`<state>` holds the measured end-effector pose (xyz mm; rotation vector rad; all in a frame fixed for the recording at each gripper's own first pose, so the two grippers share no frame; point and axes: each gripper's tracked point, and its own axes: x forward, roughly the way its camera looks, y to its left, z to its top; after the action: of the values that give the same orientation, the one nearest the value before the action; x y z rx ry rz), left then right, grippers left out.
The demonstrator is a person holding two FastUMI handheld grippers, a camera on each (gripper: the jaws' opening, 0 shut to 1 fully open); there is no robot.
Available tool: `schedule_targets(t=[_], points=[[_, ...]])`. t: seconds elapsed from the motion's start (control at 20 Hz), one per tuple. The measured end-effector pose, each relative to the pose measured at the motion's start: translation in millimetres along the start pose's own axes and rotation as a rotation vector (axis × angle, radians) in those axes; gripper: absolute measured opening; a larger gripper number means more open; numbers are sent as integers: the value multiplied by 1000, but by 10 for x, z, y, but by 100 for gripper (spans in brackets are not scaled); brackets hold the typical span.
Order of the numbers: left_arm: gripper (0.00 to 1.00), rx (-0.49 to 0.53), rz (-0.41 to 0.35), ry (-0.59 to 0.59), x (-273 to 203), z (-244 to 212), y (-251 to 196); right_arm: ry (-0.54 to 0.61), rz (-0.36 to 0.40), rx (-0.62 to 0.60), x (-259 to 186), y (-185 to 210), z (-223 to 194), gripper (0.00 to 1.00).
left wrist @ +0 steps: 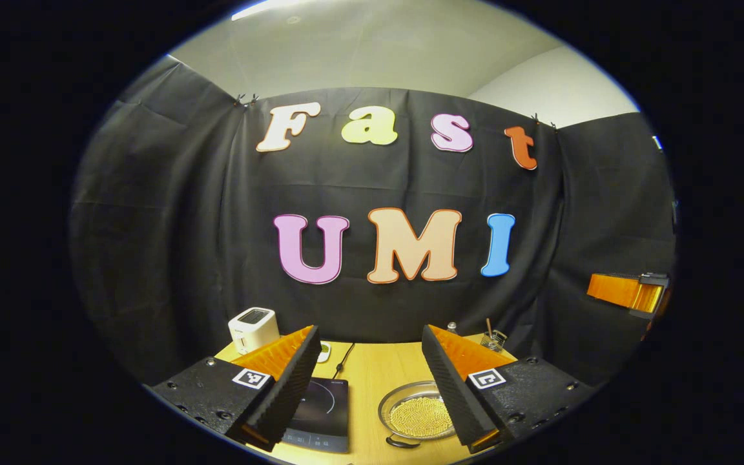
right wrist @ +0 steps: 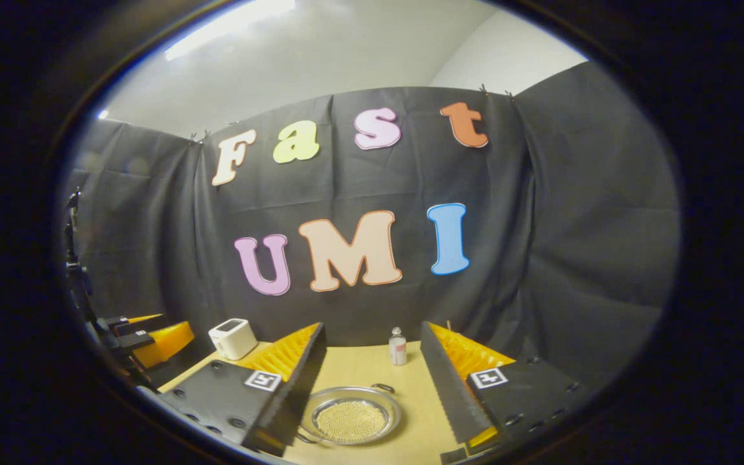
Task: First push the handle of the pot to place it horizontally, then grasp the pot with both hands and set it on the induction cooktop.
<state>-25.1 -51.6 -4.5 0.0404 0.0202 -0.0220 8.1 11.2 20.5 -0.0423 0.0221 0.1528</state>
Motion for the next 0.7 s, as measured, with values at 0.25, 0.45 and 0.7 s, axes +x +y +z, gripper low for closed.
schedule_targets(t=[0.25,0.45,0.7], points=[[92,9,95,2,-78,-30,53,20,47,-17,165,-87,-97,76],[96,-3,166,-15,-101,-7,58,41,113,15,307,-59,-233,40],[92,15,255,12,-181,-145,112,102,155,-30,487,-162,-519,8]])
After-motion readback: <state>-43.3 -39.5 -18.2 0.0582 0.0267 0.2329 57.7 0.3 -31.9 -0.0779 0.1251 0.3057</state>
